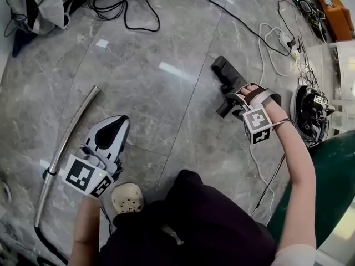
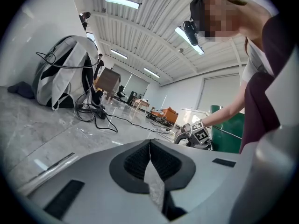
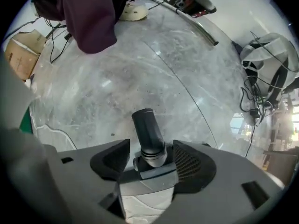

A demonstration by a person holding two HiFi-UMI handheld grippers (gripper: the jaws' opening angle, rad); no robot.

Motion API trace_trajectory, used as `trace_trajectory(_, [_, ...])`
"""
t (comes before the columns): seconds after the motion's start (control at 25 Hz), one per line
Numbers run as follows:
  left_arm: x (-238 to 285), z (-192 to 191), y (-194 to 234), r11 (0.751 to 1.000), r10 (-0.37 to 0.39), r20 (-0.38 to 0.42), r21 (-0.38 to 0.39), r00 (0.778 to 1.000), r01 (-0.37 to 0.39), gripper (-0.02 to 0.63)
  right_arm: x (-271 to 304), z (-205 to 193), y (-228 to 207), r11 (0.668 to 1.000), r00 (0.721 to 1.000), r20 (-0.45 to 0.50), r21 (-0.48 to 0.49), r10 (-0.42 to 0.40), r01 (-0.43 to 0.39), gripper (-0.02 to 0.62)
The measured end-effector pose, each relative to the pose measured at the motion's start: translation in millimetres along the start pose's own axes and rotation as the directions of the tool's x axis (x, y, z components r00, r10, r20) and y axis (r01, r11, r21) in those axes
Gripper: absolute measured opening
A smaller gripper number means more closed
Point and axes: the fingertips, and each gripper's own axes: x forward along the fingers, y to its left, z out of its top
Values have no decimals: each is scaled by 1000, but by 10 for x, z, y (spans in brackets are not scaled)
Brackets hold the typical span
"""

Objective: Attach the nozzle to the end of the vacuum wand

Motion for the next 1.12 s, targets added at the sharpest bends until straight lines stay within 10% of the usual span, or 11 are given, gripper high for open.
trace_trajectory(0.4, [68, -71, -26, 1000, 4, -14, -12, 1000, -4, 11, 313, 14, -78, 999, 997, -77, -40, -6, 3, 213])
trace_trajectory(0.6, [109, -60, -67, 1000, -10, -11, -11, 1000, 9, 11, 291, 76, -223, 992, 999, -38, 129, 14, -9, 201])
trace_trajectory(0.88, [35, -34, -80, 1000, -1, -5, -5, 1000, 1, 11, 22, 297, -551, 833, 983, 174, 551, -59, -48, 199])
trace_trajectory(1.12, [17, -86, -97, 1000, 7, -13, -13, 1000, -7, 11, -252, 638, -877, 703, 931, 306, 707, -197, -84, 199])
